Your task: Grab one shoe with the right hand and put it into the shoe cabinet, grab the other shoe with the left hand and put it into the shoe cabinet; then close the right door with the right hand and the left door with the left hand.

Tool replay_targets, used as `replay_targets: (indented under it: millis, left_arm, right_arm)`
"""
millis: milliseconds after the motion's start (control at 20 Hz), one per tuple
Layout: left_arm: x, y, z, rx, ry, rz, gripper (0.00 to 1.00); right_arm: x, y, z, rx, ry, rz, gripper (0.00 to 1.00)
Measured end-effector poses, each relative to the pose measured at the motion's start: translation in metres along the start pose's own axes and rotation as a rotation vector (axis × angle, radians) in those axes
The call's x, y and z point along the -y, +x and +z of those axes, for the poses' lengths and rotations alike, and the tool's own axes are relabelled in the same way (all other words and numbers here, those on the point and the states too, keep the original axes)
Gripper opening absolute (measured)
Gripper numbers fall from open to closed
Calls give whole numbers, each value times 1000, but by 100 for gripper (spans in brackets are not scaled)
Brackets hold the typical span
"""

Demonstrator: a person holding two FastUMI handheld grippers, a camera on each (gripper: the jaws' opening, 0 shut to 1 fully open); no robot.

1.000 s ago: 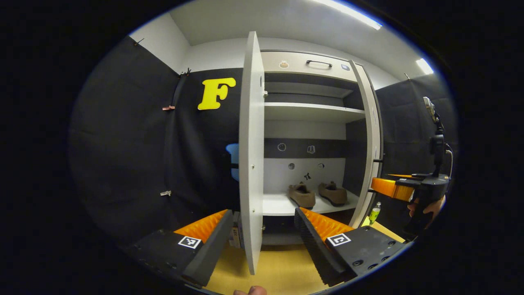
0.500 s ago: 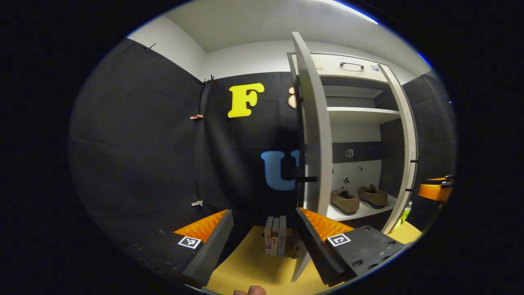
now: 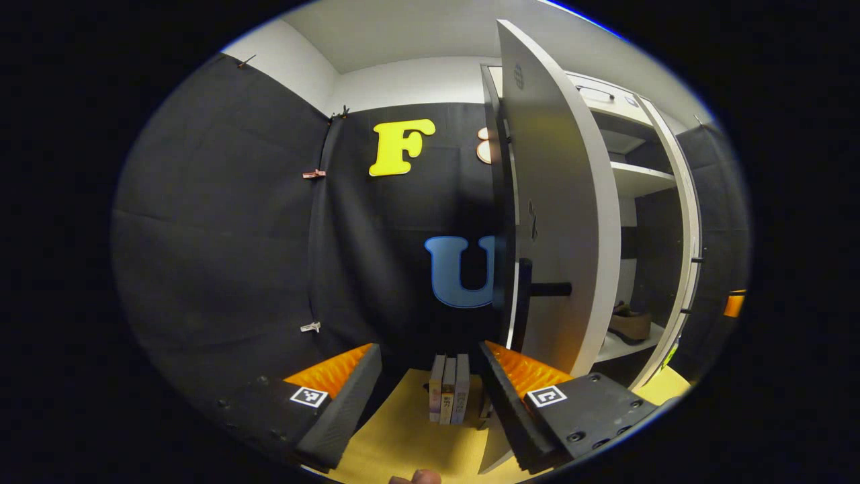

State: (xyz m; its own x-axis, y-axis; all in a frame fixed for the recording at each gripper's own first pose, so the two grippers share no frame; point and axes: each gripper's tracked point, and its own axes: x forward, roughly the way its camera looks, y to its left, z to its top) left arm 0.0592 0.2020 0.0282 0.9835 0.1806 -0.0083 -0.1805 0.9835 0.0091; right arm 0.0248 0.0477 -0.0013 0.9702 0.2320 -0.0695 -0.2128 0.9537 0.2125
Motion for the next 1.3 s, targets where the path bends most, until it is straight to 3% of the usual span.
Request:
replay_targets:
  millis: [250,300,350,600,650,700,1100,1300]
  left_arm:
    - [27,-8,-1,-14,5,-47,92]
    - [38,-11,-1,-18,8,-68,87]
    - [49,-15,-2,-19,8,-86,92]
    - [96,-22,-1,-11,17,-149,92]
    - [106,-23,-2,-9,22,-162,87]
    - [115,-23,-1,-5,25,-171,92]
    - [181,-13,-12,-37,20,-253,89]
    - [203,-27,-16,-49,9,-285,93]
  right_arm:
    - [5,-1,3,4,19,5,98]
    - [7,0,5,6,17,6,98]
    - [8,1,5,6,16,7,98]
    - [20,-4,6,7,9,0,98]
    - [23,-6,6,6,11,-1,98]
    - [26,-8,7,5,13,-4,98]
    - [39,-14,12,17,10,-11,98]
    - [40,-19,11,21,-2,-13,98]
